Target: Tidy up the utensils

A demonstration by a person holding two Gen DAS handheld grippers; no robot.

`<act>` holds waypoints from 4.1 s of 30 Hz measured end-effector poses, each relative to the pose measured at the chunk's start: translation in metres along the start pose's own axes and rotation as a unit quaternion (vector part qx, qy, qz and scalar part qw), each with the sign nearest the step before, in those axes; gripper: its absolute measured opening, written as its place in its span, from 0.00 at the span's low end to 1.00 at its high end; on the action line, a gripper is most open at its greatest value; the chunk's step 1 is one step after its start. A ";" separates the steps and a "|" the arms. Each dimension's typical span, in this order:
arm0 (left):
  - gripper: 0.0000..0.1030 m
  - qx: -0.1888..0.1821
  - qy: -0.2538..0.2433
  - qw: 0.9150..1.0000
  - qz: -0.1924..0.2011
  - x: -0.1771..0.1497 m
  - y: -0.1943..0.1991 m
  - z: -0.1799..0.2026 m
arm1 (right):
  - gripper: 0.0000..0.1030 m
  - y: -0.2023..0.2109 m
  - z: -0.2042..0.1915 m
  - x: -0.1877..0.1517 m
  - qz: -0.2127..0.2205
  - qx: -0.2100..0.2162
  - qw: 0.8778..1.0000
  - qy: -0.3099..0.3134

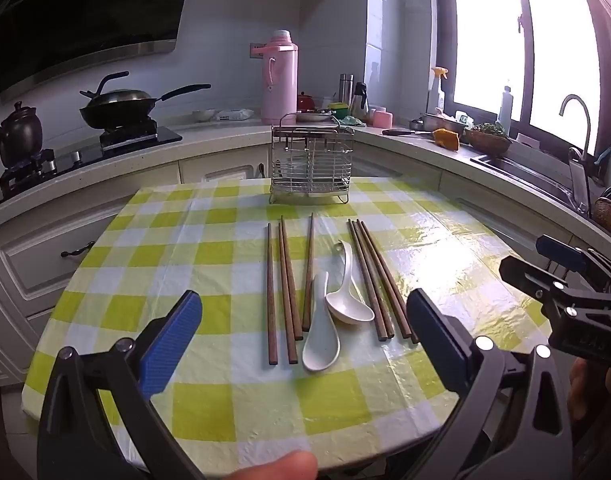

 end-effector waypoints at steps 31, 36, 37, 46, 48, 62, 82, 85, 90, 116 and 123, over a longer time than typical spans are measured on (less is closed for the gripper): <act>0.96 -0.023 0.006 1.000 0.001 0.001 0.001 -0.013 | 0.82 0.005 -0.007 0.003 -0.004 0.038 0.999 0.005; 0.96 -0.026 0.003 1.000 0.002 -0.001 0.001 -0.012 | 0.82 0.004 -0.007 0.003 -0.005 0.038 0.999 0.005; 0.96 -0.025 0.003 1.000 0.002 -0.001 0.001 -0.012 | 0.82 0.004 -0.007 0.003 -0.005 0.038 0.999 0.005; 0.96 -0.026 0.001 1.000 0.002 0.000 0.002 -0.010 | 0.82 0.004 -0.007 0.003 -0.003 0.038 0.999 0.005; 0.96 -0.025 0.001 1.000 0.002 0.001 0.002 -0.010 | 0.82 0.004 -0.006 0.003 -0.004 0.039 0.999 0.005; 0.96 -0.026 0.001 1.000 0.002 0.001 0.002 -0.010 | 0.82 0.004 -0.006 0.003 -0.003 0.038 0.999 0.005; 0.96 -0.026 0.001 1.000 0.002 0.001 0.003 -0.010 | 0.82 0.004 -0.006 0.004 -0.003 0.039 0.999 0.004; 0.96 -0.026 0.002 1.000 0.003 0.001 0.003 -0.010 | 0.82 0.004 -0.005 0.004 -0.003 0.039 0.999 0.005; 0.96 -0.026 0.002 1.000 0.003 0.001 0.003 -0.010 | 0.82 0.004 -0.005 0.004 -0.003 0.038 0.999 0.004; 0.61 -0.130 -0.028 0.982 -0.135 0.028 -0.113 -0.016 | 0.82 -0.104 0.020 0.019 -0.143 0.064 0.985 -0.069; 0.25 -0.163 -0.060 0.963 -0.208 0.029 -0.176 0.001 | 0.75 -0.142 0.038 0.024 -0.169 0.064 0.978 -0.102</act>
Point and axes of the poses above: each gripper's, at about its wrist camera, not at the fingertips, and y roughly against the way its jaws point, z to its right, x to its top, the point moved 1 cm from there along -y, roughly the way its jaws point, and after that the axes turned 5 degrees about -y, right-handed, at the moved point
